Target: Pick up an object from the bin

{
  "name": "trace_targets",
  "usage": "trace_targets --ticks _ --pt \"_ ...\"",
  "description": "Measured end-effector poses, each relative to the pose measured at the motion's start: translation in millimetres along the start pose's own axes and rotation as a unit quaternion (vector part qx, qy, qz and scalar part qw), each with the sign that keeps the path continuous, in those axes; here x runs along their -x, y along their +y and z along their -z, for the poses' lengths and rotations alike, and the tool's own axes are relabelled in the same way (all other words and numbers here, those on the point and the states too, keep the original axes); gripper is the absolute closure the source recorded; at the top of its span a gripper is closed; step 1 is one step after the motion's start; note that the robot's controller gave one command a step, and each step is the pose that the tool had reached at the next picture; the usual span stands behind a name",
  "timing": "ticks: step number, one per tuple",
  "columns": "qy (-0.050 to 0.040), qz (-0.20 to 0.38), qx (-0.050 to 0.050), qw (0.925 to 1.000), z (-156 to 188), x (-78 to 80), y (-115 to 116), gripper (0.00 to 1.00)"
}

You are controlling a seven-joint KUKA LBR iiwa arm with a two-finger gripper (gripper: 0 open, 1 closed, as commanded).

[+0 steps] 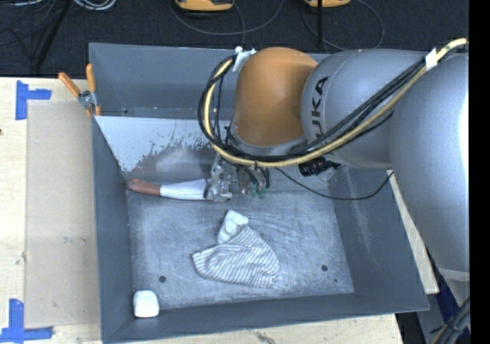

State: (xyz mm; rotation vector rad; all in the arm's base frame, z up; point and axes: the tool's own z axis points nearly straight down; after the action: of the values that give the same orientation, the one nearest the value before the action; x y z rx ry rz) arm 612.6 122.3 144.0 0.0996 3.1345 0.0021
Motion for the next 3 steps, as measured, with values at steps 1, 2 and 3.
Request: trace_targets --ticks 1,2,3 --pt "0.0042 -0.004 -0.001 1.0 17.9 -2.2 -2.2 1.0" --pt "0.0032 -0.001 -0.001 1.0 48.0 -6.2 2.0 1.0" --pt "0.0037 0.004 -0.001 1.0 90.7 -8.0 -0.1 1.0"
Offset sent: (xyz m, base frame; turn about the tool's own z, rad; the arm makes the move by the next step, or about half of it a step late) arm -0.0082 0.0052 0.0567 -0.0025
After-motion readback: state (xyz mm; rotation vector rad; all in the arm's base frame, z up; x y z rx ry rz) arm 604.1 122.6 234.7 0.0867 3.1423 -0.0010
